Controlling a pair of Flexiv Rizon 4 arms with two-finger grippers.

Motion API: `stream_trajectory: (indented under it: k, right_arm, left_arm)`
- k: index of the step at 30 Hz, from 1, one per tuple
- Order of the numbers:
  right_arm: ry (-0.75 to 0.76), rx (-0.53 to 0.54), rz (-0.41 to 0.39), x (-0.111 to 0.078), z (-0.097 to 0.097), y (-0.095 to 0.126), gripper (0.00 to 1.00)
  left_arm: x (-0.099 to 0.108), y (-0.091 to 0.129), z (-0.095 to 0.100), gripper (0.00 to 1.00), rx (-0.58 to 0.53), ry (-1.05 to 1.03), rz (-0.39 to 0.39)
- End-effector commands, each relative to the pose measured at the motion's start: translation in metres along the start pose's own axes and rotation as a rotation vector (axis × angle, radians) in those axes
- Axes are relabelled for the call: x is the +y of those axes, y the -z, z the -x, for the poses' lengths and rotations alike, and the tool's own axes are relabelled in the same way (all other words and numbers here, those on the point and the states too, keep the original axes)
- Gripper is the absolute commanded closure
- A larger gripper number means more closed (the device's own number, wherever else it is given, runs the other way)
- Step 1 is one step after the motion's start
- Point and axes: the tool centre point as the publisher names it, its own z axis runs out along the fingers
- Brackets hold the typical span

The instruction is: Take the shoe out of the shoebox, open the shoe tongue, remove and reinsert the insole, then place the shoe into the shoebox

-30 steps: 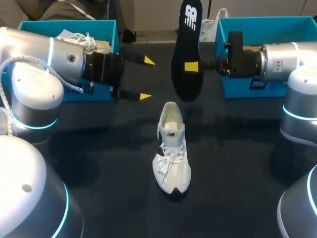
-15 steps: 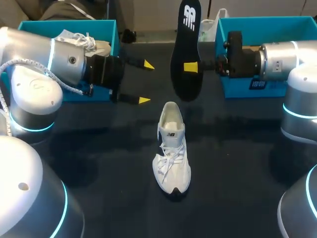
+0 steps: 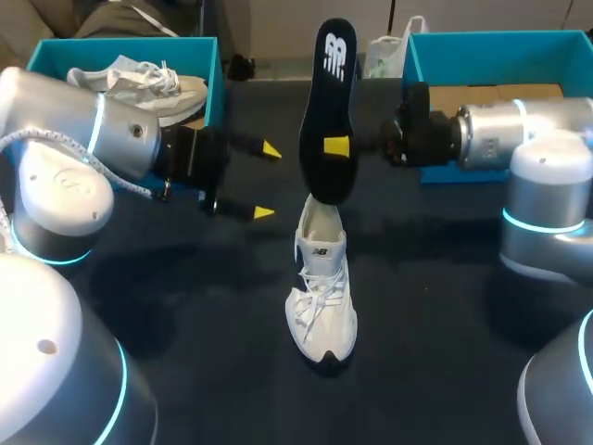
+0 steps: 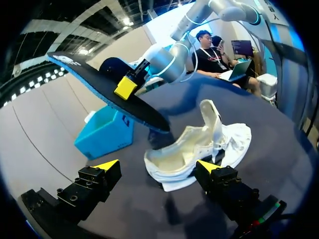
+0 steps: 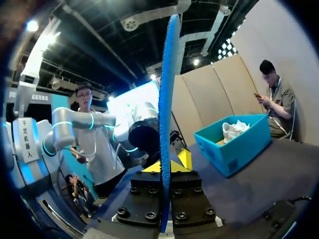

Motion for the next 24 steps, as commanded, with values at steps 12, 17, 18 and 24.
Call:
stream_trajectory:
  k: [12, 17, 18, 24]
  right_arm:
    - [-0.013, 0.0, -0.001, -0.012, -0.003, -0.005, 1.0]
    - [-0.013, 0.0, -0.001, -0.012, -0.003, -0.005, 1.0]
    - [-0.013, 0.0, -0.001, -0.012, -0.003, -0.005, 1.0]
    - [-0.013, 0.0, -0.001, -0.012, -0.003, -0.005, 1.0]
  left_arm:
    - [0.019, -0.026, -0.024, 0.0, 0.038, 0.106, 0.057]
    - [0.022, -0.035, -0.033, 0.0, 0.034, 0.14, 0.062]
    - [0.023, -0.038, -0.035, 0.0, 0.036, 0.144, 0.063]
    - [0.024, -0.045, -0.04, 0.0, 0.035, 0.167, 0.067]
